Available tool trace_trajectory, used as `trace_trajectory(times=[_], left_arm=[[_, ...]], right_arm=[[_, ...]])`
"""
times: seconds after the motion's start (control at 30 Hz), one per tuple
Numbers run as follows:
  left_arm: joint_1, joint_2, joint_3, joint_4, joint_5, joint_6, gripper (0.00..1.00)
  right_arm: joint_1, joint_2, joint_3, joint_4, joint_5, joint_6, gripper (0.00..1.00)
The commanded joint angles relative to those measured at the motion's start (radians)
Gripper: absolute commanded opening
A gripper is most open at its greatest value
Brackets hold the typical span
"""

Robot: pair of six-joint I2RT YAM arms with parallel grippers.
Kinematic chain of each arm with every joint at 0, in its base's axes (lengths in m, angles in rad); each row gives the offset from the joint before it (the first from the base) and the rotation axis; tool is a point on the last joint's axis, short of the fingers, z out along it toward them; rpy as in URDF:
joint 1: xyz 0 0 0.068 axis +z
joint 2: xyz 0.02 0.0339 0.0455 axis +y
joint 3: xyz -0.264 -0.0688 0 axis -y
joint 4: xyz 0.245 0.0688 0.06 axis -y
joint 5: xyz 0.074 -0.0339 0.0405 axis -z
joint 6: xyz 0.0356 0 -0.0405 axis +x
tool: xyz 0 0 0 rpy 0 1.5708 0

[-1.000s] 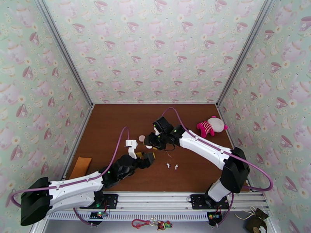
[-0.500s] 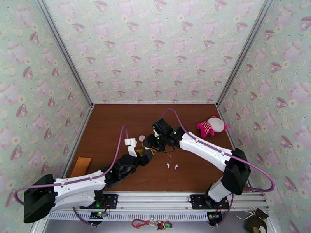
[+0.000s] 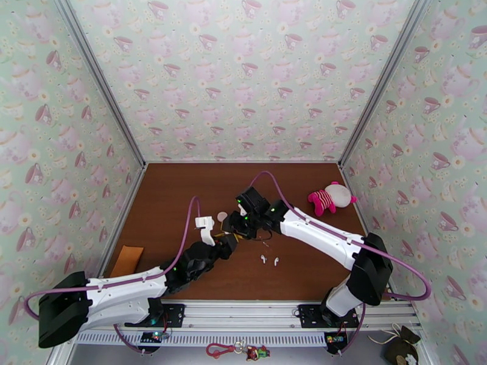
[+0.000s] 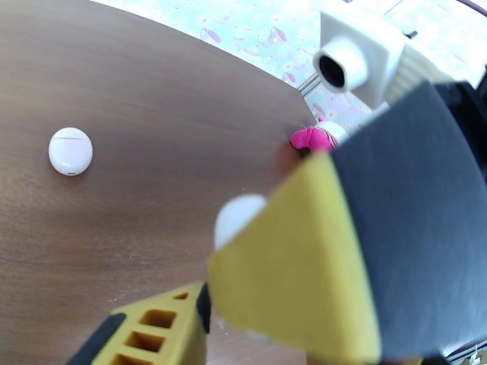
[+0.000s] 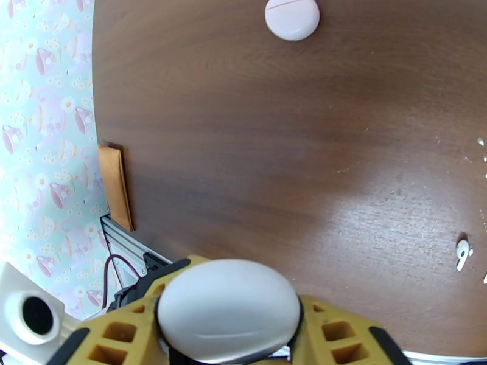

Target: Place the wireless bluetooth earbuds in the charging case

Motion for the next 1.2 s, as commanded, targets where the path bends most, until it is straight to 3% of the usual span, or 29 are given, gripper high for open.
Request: trace_trajectory(times=[0.0, 0.33, 0.47, 0.53, 0.63, 0.7, 0.87, 1.0, 1.17], left_arm=[[-0.005, -0.005, 0.019, 0.031, -0.038, 0.007, 0.39], [-0.004, -0.006, 0.02, 0.029, -0.038, -0.001, 0.2], [-0.005, -0.003, 0.018, 0.034, -0.036, -0.007, 0.16], [-0.004, -0.005, 0.018, 0.034, -0.035, -0.007, 0.08], [-0.003, -0.012, 0.019, 0.023, -0.036, -0.007, 0.05], [-0.001, -0.017, 0.02, 0.007, -0.036, -0.008, 0.0], [0.009, -0.038, 0.012, -0.008, -0.009, -0.005, 0.0], [0.023, -0.051, 0.0, -0.007, 0.068, 0.028, 0.0], [0.029, -0.131, -0.072, 0.114, 0.217, 0.137, 0.0]], right_arm=[[0.016, -0.031, -0.007, 0.029, -0.015, 0.023, 0.36], [0.022, -0.035, -0.011, 0.038, -0.012, 0.034, 0.36], [0.027, -0.037, -0.013, 0.047, -0.019, 0.04, 0.36], [0.026, -0.039, -0.013, 0.05, -0.02, 0.038, 0.38], [0.027, -0.045, -0.01, 0.045, -0.019, 0.034, 0.45], [0.027, -0.051, -0.008, 0.041, -0.02, 0.028, 0.55], [0.021, -0.086, 0.005, 0.014, 0.011, 0.009, 0.76], [-0.019, -0.143, 0.0, 0.019, 0.001, -0.013, 0.86], [-0.082, -0.259, -0.007, 0.051, -0.064, -0.148, 0.9]])
